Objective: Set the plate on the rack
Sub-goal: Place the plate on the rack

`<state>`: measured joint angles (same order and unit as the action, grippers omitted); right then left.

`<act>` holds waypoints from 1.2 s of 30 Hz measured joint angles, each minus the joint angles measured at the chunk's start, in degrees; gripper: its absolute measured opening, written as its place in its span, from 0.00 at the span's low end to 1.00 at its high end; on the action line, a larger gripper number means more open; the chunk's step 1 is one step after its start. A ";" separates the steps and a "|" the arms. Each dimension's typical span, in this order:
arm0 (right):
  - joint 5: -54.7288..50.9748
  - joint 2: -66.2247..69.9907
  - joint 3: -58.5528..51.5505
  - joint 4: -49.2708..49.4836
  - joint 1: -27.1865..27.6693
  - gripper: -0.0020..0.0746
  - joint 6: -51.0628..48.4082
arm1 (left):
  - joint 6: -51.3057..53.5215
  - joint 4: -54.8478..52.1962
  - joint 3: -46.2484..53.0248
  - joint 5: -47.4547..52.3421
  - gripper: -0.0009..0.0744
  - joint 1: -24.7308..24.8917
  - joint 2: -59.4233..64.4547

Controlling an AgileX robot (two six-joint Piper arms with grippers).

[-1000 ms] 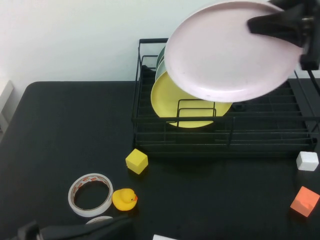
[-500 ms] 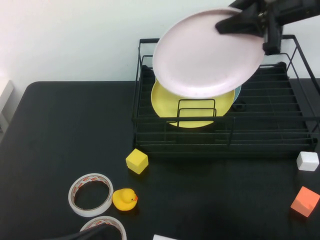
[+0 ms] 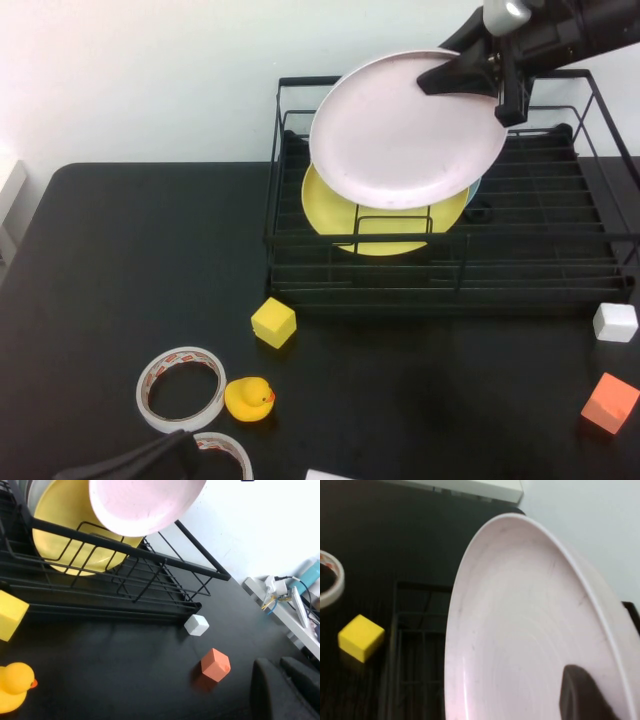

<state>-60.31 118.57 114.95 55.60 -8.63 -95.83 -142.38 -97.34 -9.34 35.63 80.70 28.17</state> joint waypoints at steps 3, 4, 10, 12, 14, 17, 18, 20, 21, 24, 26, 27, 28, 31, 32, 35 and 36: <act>1.08 0.00 0.00 -0.24 0.00 0.19 -1.34 | 0.00 0.00 0.11 0.09 0.01 0.00 0.00; 1.40 0.00 0.00 -0.24 -0.12 0.19 -1.63 | 0.00 0.00 0.11 0.09 0.01 0.00 0.00; 1.80 0.12 0.00 -0.84 -1.79 0.19 -1.83 | 0.10 0.00 0.11 0.09 0.01 0.00 0.00; 1.80 0.38 0.00 -1.70 -2.39 0.19 -1.87 | 0.10 0.00 0.11 0.09 0.01 0.00 0.00; 1.80 0.96 0.00 -2.33 -2.97 0.19 -1.96 | 0.10 0.00 0.11 0.09 0.01 0.00 0.00; 1.80 1.55 0.17 -2.07 -3.31 0.19 -1.96 | 0.10 0.00 0.11 0.09 0.01 0.00 0.00; 1.80 1.68 0.15 -2.07 -3.31 0.19 -1.96 | 0.10 0.00 0.11 0.09 0.01 0.00 0.00; 2.27 1.77 0.15 -1.84 -3.31 0.19 -1.74 | 0.10 0.00 0.11 0.09 0.01 0.00 0.00; 2.38 1.77 0.15 -1.84 -3.31 0.19 -1.74 | 0.10 0.00 0.11 -0.03 0.01 0.00 0.00; 2.88 1.77 0.15 -1.84 -3.31 0.19 -1.74 | 0.10 0.00 0.11 -0.39 0.01 0.00 0.00; 3.11 1.77 0.15 -1.84 -3.31 0.19 -1.29 | 0.10 0.00 0.11 -0.39 0.01 0.00 0.00; 3.25 1.77 0.15 -1.84 -3.31 0.19 -1.06 | 0.10 0.00 0.11 -0.39 0.01 0.00 0.00; 3.38 1.77 0.15 -1.84 -3.31 0.19 -0.92 | 0.10 0.00 0.11 -0.42 0.01 0.00 0.00; 3.61 1.77 0.15 -1.84 -3.31 0.19 -0.60 | 0.10 0.00 0.11 -0.52 0.01 0.00 0.00; 3.64 1.77 0.15 -1.84 -3.31 0.19 -0.60 | 0.10 0.00 0.11 -0.52 0.01 0.00 0.00; 3.64 1.77 0.15 -1.84 -3.31 0.19 -0.60 | 0.10 0.00 0.11 -0.52 0.01 0.00 0.00; 3.64 1.77 0.15 -1.84 -3.31 0.19 -0.60 | 0.10 0.00 0.11 -0.52 0.01 0.00 0.00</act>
<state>-56.66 120.34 115.09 53.76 -11.94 -96.43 -142.28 -97.34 -9.23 35.11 80.70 28.17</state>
